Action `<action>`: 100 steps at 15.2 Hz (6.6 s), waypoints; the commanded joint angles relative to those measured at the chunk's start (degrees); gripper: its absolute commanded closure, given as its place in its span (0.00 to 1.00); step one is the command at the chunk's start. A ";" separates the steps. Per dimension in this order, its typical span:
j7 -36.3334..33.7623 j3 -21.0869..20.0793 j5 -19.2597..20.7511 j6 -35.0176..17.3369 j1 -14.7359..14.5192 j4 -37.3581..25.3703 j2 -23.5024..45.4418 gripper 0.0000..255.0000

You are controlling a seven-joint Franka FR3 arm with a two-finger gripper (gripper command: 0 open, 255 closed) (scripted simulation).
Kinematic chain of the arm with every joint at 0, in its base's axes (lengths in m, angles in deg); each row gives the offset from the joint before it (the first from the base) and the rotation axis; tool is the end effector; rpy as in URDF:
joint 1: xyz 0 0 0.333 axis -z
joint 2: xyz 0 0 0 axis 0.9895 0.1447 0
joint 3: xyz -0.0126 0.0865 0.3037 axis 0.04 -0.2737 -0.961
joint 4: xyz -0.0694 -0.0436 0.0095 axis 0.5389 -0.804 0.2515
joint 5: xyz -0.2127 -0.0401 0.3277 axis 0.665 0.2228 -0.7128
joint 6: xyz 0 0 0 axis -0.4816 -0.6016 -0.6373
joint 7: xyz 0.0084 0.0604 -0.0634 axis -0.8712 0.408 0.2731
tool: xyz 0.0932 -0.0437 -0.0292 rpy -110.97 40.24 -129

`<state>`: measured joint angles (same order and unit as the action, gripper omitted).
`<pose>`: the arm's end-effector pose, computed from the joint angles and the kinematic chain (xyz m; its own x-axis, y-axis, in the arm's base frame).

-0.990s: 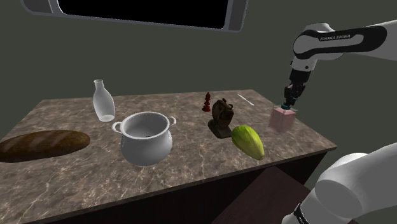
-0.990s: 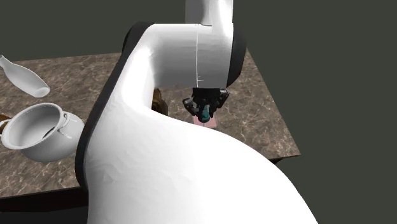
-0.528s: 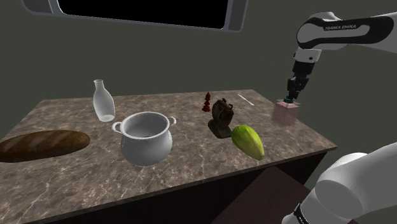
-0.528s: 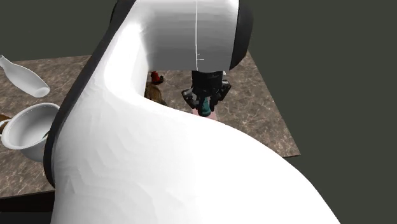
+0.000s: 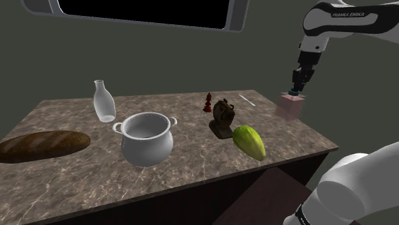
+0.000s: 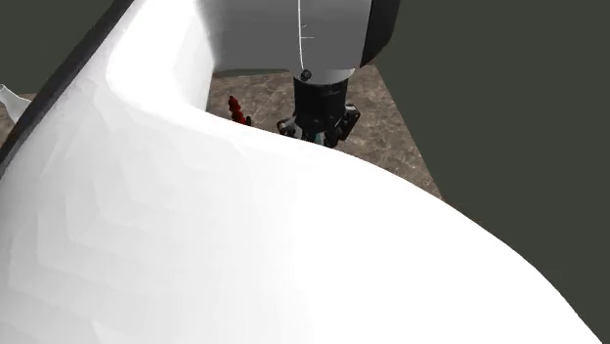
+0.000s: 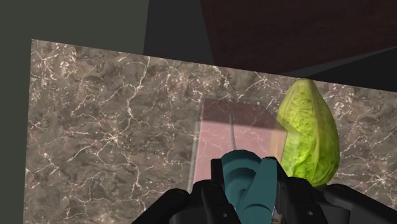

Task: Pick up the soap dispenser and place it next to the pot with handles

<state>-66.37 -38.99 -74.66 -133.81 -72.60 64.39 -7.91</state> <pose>0.3141 -0.2946 0.6047 0.9803 -0.1749 -0.0913 -0.1769 -0.9841 -0.0144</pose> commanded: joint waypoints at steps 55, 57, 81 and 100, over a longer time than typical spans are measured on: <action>-53.49 -37.87 -15.96 0.35 -17.94 -18.76 19.48 1.00; -53.35 -37.86 -16.03 -1.26 -17.94 -16.77 19.10 1.00; -52.31 -38.12 -16.32 -19.81 -18.13 2.02 18.88 1.00; -52.18 -38.41 -15.97 -30.83 -18.29 9.71 22.26 1.00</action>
<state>-118.55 -77.39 -90.63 -164.61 -90.89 74.09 14.35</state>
